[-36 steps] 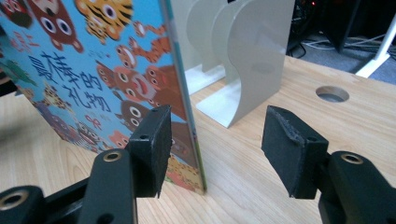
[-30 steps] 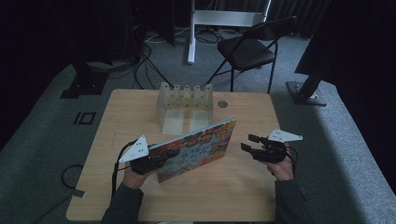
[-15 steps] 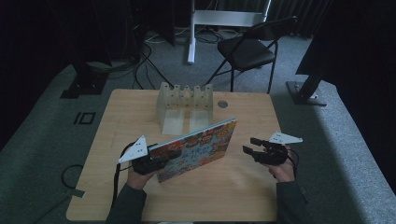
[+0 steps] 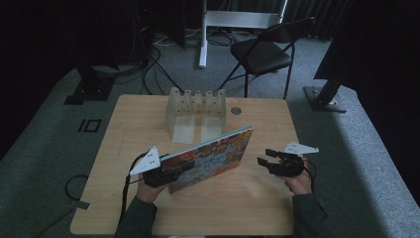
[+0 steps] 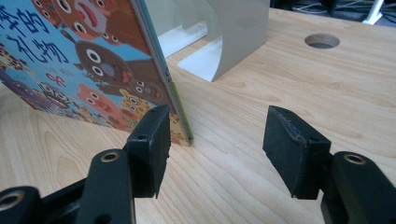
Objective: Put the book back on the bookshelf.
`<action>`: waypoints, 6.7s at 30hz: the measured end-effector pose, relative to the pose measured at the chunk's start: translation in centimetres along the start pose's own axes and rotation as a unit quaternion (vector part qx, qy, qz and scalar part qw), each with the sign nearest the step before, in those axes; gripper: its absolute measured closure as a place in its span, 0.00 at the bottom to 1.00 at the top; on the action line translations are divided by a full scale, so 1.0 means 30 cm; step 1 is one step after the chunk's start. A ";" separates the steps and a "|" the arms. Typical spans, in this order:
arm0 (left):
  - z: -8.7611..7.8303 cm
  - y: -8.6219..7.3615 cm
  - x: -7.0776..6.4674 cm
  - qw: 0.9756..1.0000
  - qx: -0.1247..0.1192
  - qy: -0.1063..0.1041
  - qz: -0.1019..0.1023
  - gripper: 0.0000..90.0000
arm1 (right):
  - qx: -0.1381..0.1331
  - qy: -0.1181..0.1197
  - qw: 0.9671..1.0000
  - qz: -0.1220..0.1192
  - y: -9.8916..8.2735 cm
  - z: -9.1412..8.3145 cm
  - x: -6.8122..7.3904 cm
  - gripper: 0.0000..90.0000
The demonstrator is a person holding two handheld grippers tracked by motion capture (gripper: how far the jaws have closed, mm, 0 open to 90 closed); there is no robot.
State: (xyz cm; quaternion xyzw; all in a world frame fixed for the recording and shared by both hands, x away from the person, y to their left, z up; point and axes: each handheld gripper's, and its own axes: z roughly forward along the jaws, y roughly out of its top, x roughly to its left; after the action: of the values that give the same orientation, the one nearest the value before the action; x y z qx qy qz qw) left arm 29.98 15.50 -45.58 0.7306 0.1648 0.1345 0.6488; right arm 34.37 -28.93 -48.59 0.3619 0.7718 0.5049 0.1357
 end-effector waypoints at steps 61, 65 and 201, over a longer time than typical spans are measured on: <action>0.092 -0.116 -0.033 0.999 -0.002 0.030 0.014 0.88 | 0.096 -0.112 0.988 0.039 -0.183 0.046 -0.118 0.42; 0.093 -0.116 -0.039 0.999 -0.002 0.033 0.016 0.88 | 0.106 -0.123 0.986 0.031 -0.187 0.053 -0.117 0.42; -0.128 -0.140 -0.061 0.986 0.000 0.164 0.013 0.90 | 0.109 -0.132 0.985 0.010 -0.195 0.069 -0.105 0.33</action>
State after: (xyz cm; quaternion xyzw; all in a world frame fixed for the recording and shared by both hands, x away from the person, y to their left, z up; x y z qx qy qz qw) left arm 26.45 18.65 -49.25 0.7008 0.2591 0.2609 0.6113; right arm 35.31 -31.05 -55.14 0.4457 0.7937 0.3670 0.1917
